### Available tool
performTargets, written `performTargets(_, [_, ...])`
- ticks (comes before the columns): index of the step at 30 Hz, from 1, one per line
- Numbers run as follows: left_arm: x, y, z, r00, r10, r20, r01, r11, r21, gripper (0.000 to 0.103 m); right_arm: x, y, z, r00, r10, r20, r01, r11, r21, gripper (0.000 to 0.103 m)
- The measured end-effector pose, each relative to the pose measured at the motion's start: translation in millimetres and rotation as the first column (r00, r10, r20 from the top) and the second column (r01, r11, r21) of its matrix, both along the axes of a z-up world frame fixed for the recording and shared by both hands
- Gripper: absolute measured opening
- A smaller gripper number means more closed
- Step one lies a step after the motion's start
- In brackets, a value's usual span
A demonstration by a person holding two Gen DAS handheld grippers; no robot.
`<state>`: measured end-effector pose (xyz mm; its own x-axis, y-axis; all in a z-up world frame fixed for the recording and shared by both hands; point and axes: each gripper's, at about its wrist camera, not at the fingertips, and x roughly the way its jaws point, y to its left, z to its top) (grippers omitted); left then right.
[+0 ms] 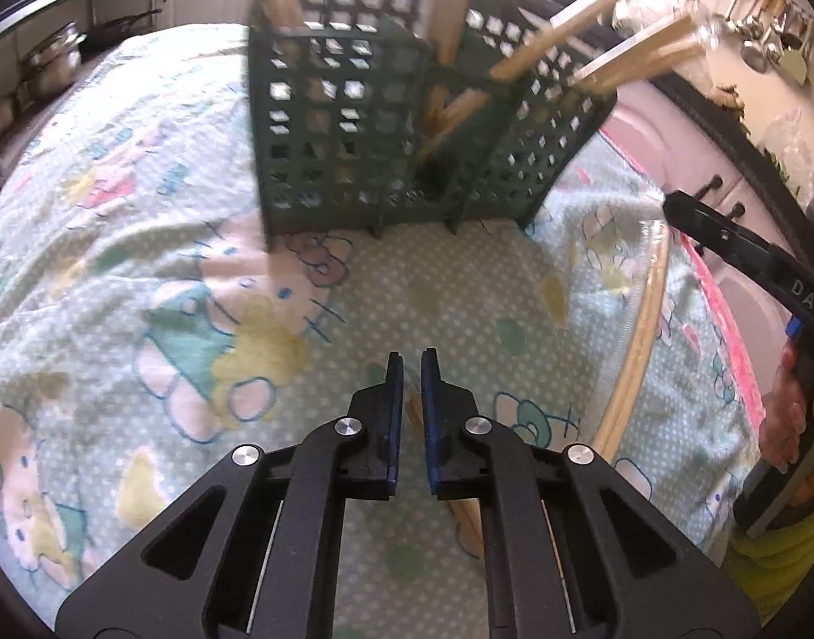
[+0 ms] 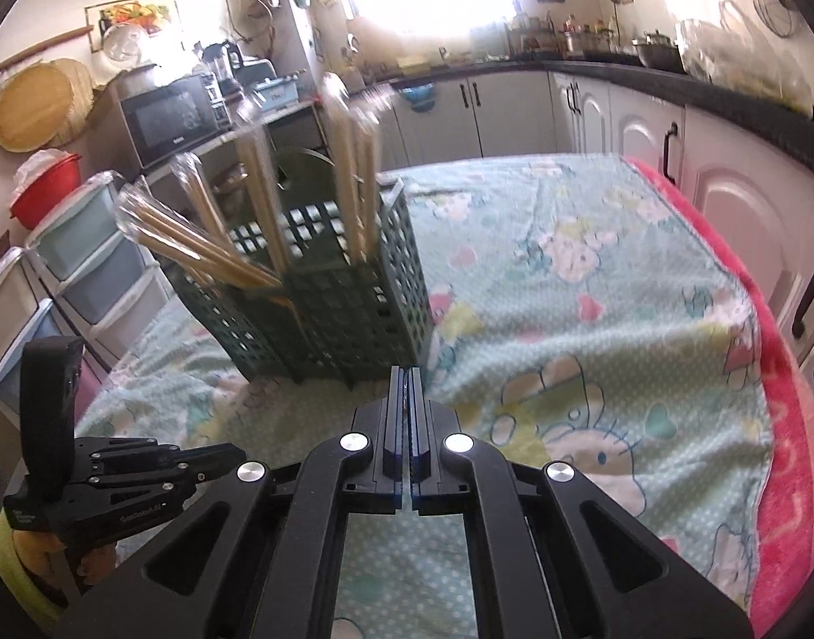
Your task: Organize utensils
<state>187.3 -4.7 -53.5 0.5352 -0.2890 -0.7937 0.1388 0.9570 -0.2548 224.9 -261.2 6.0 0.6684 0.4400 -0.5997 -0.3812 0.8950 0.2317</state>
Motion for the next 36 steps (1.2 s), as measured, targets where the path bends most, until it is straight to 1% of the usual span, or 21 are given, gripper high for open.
performTargets(8, [-6,25,41,0.992,0.065,0.104,-0.062,0.998,-0.034,0.003,-12,8,34,0.996,0.037,0.084,-0.039,0.999,0.022,0.002])
performTargets(15, [-10,40,88,0.97,0.102,0.222,-0.093,0.995,-0.048,0.003,-23,16,74,0.981,0.073,0.182,-0.084,0.995,0.05,0.001])
performTargets(20, [-12,51,126,0.94,0.131,0.316,-0.119,0.991,-0.057,0.003,-25,19,107,0.96,0.082,0.267,-0.103,0.993,0.064,0.001])
performTargets(22, [-13,53,139,0.927,0.136,0.349,-0.123,0.991,-0.059,0.002,-26,22,123,0.946,0.087,0.313,-0.112,0.992,0.064,0.001])
performTargets(27, [-17,52,173,0.893,0.136,0.429,-0.124,0.991,-0.057,0.002,-25,26,155,0.916,0.082,0.392,-0.114,0.992,0.059,0.001])
performTargets(33, [-14,50,212,0.85,0.138,0.509,-0.132,0.99,-0.049,0.002,-18,23,184,0.895,0.053,0.442,-0.105,0.99,0.095,0.001])
performTargets(36, [-11,50,226,0.831,0.138,0.538,-0.135,0.99,-0.045,0.002,-17,24,194,0.884,0.051,0.466,-0.111,0.989,0.103,0.001])
